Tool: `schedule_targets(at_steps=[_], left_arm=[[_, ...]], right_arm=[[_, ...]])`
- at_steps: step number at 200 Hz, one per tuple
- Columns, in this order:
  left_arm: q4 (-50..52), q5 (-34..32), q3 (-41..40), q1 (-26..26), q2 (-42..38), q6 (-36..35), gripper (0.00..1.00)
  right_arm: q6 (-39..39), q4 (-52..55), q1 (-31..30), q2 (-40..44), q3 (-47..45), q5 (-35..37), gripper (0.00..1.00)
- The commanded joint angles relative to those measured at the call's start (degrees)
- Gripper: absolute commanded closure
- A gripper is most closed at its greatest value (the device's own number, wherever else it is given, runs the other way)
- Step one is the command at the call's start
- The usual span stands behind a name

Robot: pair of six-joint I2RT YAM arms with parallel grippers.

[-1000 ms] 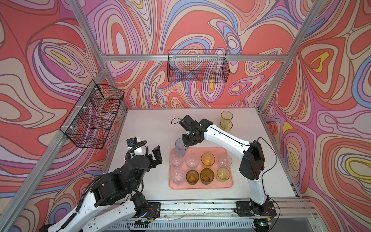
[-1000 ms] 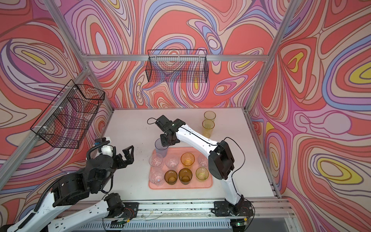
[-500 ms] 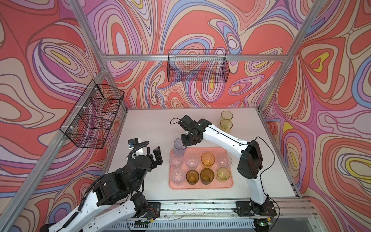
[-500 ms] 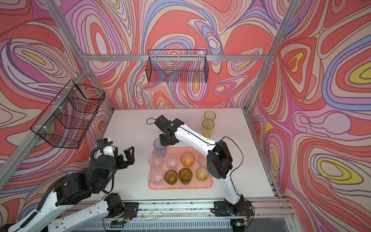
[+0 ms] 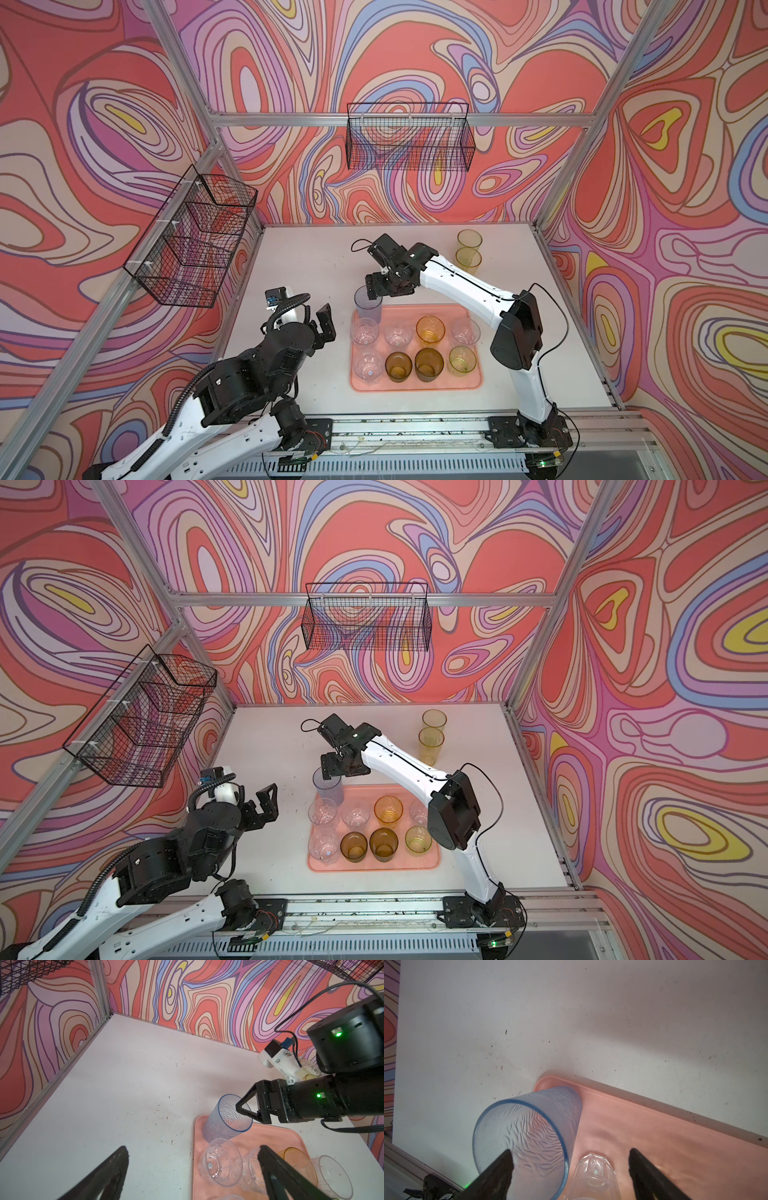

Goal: Place the glasses into the tray
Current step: Place the glass on the tray.

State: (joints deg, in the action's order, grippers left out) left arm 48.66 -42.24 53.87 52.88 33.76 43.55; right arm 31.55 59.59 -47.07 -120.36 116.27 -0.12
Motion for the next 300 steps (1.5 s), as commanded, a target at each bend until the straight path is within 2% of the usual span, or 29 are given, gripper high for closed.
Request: schedule_targets(at_steps=[1, 51, 105, 137, 155, 173, 204, 230, 261, 300], left_arm=[[1.69, -1.79, 0.04, 0.12, -0.71, -1.0, 0.0], [1.8, -1.86, 0.69, 0.12, -0.79, -2.56, 0.0], [-2.15, -1.11, -0.6, 0.12, -0.9, -6.98, 0.0], [-4.72, 1.07, 0.04, 0.13, 1.01, -9.75, 0.0], [-7.55, 6.28, 0.6, 0.12, 3.33, -14.85, 0.0], [-10.15, 10.91, 2.06, 0.12, 7.54, -18.23, 0.0], [-9.71, 17.98, 8.79, 0.18, 16.77, -19.37, 0.0], [-8.23, 21.17, 12.98, 0.14, 22.0, -19.7, 0.0], [-12.19, 23.52, 11.72, 0.16, 23.12, -22.07, 0.0], [-21.63, 21.85, 8.04, 0.08, 20.97, -26.7, 0.0]], right_arm=[[0.22, -1.36, -0.3, 0.79, 1.07, 2.89, 0.02], [-0.25, -2.42, -0.28, 2.99, 0.24, 6.5, 0.02], [-0.13, -4.76, 0.23, 9.96, -6.21, 9.25, 0.02], [-0.18, -6.12, 0.73, 15.33, -11.96, 11.88, 0.01], [-0.29, -7.17, 1.48, 18.15, -15.21, 11.96, 0.02], [0.12, -8.05, 2.96, 21.08, -18.28, 11.59, 0.02], [0.96, -12.72, 6.4, 27.55, -26.45, 10.18, 0.02], [0.48, -15.12, 10.97, 33.55, -32.23, 7.78, 0.01], [-1.47, -14.03, 14.44, 38.76, -35.66, 10.2, 0.02], [-3.06, -12.81, 19.48, 41.29, -38.47, 11.2, 0.02]])
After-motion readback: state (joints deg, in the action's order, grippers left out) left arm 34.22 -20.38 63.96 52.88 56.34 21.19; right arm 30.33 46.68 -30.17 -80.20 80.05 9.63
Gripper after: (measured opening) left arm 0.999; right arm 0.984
